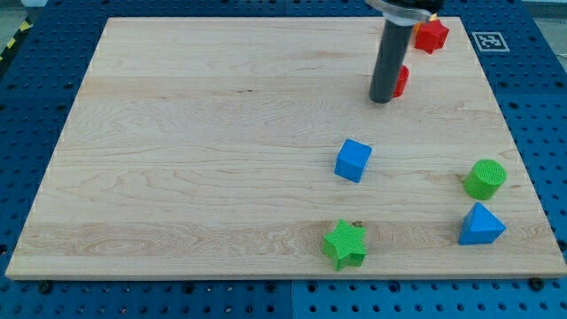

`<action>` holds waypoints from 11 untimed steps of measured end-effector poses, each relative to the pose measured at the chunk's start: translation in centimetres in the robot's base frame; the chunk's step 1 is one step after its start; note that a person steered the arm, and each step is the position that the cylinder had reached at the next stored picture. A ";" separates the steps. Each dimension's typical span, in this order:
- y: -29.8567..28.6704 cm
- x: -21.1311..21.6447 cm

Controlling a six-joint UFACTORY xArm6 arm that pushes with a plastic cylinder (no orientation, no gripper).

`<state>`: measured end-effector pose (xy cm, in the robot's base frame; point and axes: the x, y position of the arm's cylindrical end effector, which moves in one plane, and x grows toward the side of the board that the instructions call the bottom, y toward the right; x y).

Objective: Push the red circle into the red star

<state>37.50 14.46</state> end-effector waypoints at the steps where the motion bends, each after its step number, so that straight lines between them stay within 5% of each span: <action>1: 3.5 -0.4; 11: 0.1 -9.8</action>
<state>27.68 14.54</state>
